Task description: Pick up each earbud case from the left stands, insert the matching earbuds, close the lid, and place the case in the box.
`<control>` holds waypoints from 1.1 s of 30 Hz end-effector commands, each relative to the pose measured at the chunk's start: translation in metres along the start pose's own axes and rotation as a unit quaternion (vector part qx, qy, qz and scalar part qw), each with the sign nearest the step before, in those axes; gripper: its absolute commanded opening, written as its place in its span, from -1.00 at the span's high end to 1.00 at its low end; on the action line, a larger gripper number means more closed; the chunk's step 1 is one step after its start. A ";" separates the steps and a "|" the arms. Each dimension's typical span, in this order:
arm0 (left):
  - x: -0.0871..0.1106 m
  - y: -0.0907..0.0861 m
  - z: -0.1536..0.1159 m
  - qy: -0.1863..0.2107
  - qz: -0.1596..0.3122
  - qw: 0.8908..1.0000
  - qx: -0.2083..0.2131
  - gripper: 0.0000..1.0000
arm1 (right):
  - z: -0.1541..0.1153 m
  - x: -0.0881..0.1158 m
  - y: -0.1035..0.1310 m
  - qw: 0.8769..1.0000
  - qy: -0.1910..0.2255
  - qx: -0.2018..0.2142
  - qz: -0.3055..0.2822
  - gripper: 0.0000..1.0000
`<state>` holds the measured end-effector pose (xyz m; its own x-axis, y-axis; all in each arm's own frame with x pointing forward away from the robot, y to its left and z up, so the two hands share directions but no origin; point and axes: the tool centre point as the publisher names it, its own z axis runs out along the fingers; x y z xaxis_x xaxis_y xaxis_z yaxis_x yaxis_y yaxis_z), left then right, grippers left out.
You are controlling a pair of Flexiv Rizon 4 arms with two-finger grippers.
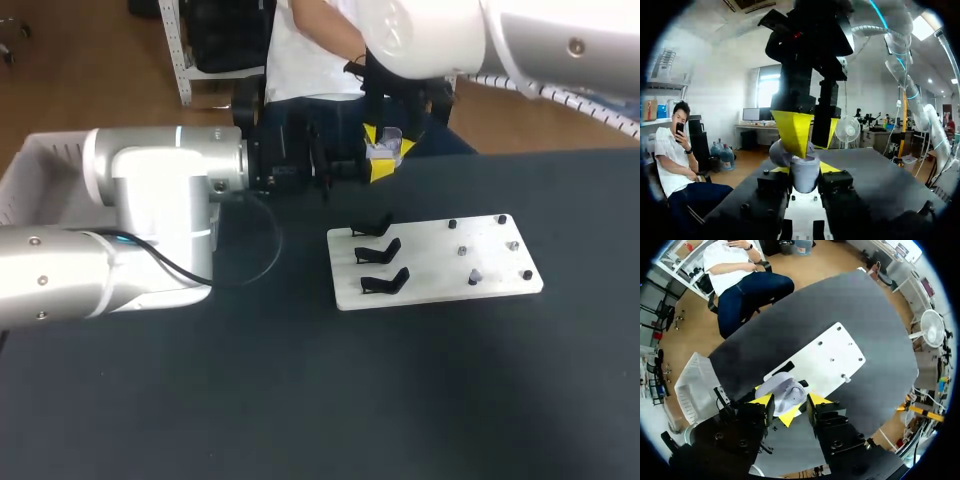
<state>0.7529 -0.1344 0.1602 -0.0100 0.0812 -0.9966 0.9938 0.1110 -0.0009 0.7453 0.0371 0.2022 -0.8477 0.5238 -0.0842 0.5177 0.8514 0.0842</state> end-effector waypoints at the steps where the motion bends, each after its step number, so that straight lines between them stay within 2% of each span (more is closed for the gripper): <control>1: 0.000 -0.002 0.001 -0.002 0.001 1.000 -0.003 1.00 | -0.007 0.011 -0.008 0.999 -0.026 -0.017 -0.035 0.00; 3: 0.000 -0.002 0.001 -0.002 0.001 1.000 -0.003 1.00 | -0.009 0.017 -0.011 0.997 -0.042 -0.028 -0.057 -0.51; 4: 0.000 -0.002 0.001 -0.002 0.001 1.000 -0.003 1.00 | -0.010 0.021 -0.012 0.995 -0.050 -0.033 -0.074 -0.91; 5: 0.000 -0.002 0.001 -0.002 0.001 1.000 -0.003 1.00 | -0.013 0.025 -0.014 0.993 -0.059 -0.041 -0.089 -1.00; 7: 0.000 -0.002 0.001 -0.002 0.001 1.000 -0.003 1.00 | -0.016 0.030 -0.020 0.991 -0.070 -0.048 -0.103 -1.00; 9: 0.000 -0.002 0.001 -0.002 0.001 1.000 -0.003 1.00 | -0.023 0.032 -0.032 0.989 -0.074 -0.073 -0.105 -1.00; 14: 0.000 -0.002 0.001 -0.002 0.001 1.000 -0.003 1.00 | -0.027 0.042 -0.059 0.987 -0.096 -0.089 -0.098 -1.00; 23: 0.000 -0.002 0.001 -0.002 0.001 1.000 -0.003 1.00 | -0.015 0.067 -0.100 0.984 -0.131 -0.099 -0.063 -1.00; 33: 0.000 -0.002 0.001 -0.002 0.001 1.000 -0.003 1.00 | -0.003 0.088 -0.134 0.982 -0.147 -0.092 -0.079 -1.00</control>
<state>0.7526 -0.1347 0.1604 -0.0100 0.0814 -0.9966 0.9939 0.1102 -0.0010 0.6156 -0.0187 0.1879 -0.9027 0.3858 -0.1907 0.3700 0.9220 0.1139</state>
